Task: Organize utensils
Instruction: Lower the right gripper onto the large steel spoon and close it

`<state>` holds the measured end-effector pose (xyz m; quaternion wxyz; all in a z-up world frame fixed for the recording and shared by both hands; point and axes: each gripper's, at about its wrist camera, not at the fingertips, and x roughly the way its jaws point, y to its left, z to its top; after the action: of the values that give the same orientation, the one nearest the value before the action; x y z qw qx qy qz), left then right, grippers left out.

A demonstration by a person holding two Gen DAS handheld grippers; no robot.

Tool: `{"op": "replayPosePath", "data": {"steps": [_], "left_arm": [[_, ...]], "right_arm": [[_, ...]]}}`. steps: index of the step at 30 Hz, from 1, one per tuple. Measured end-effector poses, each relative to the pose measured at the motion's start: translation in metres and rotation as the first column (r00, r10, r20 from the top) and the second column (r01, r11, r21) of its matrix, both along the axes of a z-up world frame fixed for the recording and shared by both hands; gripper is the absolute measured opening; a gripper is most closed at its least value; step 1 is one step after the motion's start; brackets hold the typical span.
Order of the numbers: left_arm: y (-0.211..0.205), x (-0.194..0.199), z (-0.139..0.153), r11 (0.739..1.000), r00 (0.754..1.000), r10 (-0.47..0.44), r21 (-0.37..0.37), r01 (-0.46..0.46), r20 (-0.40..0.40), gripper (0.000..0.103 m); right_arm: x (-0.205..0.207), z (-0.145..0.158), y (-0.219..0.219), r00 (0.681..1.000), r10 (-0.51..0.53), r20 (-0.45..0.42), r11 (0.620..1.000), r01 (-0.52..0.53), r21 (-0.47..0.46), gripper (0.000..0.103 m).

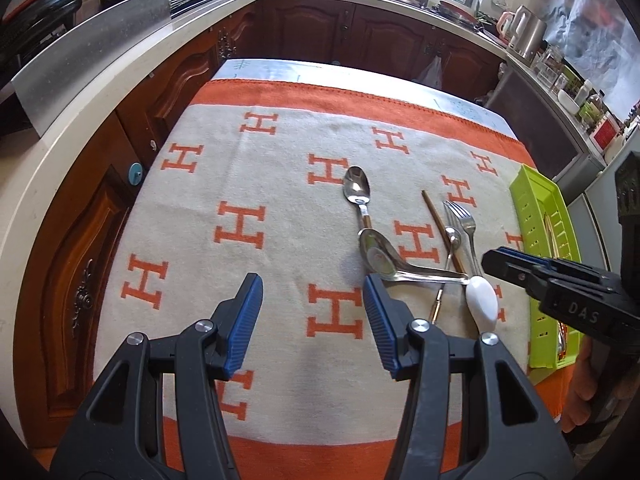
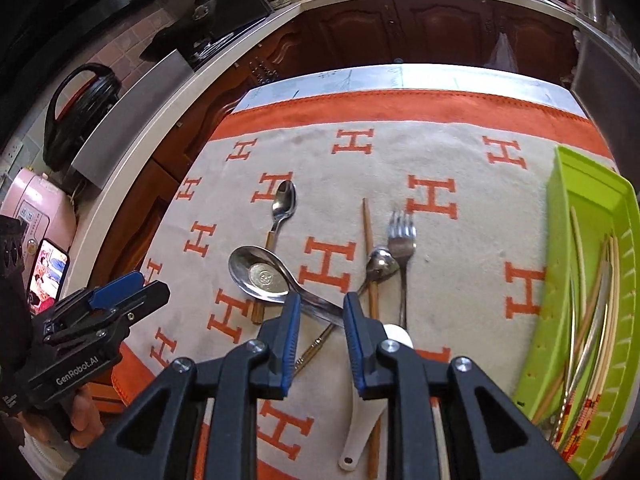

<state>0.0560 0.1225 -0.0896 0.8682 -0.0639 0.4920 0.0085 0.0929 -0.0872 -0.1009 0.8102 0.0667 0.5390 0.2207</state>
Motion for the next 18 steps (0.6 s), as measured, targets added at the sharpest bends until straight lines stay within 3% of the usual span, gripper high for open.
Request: {"op": "replayPosePath", "data": {"steps": [7, 18], "left_arm": [[0.018, -0.003, -0.005, 0.999, 0.999, 0.042, -0.001, -0.042, -0.007, 0.049], [0.032, -0.005, -0.013, 0.998, 0.997, 0.068, -0.005, -0.069, -0.022, 0.049]], "right_arm": [[0.02, -0.03, 0.039, 0.992, 0.119, -0.035, 0.99, -0.121, -0.077, 0.022], [0.029, -0.049, 0.052, 0.978, 0.21, -0.021, 0.975, -0.211, -0.065, 0.025]]}}
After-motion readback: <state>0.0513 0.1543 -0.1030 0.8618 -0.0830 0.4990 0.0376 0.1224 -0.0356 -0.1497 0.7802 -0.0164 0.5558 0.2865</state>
